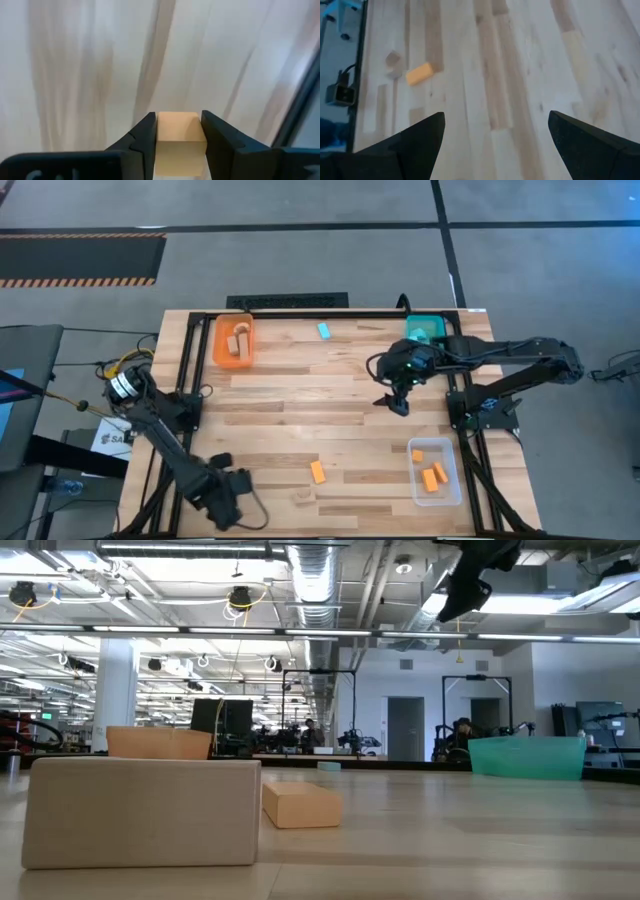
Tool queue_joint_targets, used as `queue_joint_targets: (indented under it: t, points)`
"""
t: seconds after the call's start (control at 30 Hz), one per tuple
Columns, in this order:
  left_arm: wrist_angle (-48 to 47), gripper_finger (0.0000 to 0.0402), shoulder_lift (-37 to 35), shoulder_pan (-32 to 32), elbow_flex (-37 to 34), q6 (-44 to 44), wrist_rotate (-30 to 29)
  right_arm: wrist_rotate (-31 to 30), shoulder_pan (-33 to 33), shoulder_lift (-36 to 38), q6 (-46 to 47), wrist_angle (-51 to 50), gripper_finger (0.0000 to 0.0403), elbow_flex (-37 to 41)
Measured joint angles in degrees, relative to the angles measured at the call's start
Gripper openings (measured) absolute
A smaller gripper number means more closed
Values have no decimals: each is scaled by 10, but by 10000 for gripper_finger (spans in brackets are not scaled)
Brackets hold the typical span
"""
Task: Sort & place blocks by color
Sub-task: Put the orange block into the white bin
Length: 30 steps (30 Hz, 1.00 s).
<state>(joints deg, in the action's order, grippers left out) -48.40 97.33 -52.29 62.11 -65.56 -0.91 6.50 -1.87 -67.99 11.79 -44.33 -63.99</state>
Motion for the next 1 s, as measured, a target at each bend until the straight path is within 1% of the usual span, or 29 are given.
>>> queue_joint_targets:
  t: [0.07, 0.23, 0.33, 0.43, 0.5, 0.6, 0.73, 0.83, 0.9, 1.0]
  points:
    - [3, 105, 0, 28, 25, 33, -43, 0, 11, 10, 7, -17, 378, 0]
    - [38, 107, -1, 125, 73, 167, -131, -1, 49, 44, 45, -73, 378, 0]
    - [98, 103, -1, 193, 85, 266, -143, -3, 75, 69, 80, -97, 378, 0]
    - [187, 105, -1, 258, 86, 357, -133, -9, 103, 92, 119, -108, 378, 0]
    - [262, 108, 4, 299, 86, 413, -115, -26, 123, 108, 144, -117, 378, 0]
    - [381, 107, 28, 353, 87, 460, -81, -52, 158, 129, 185, -124, 378, 0]
    - [548, 105, 83, 404, 87, 463, -17, -86, 216, 156, 242, -124, 378, 0]
    - [686, 106, 140, 419, 96, 459, 3, -126, 262, 173, 264, -124, 378, 0]
    - [737, 106, 185, 424, 127, 454, 5, -159, 289, 182, 270, -124, 378, 0]
    - [747, 106, 258, 425, 206, 453, 5, -196, 313, 194, 274, -123, 378, 0]
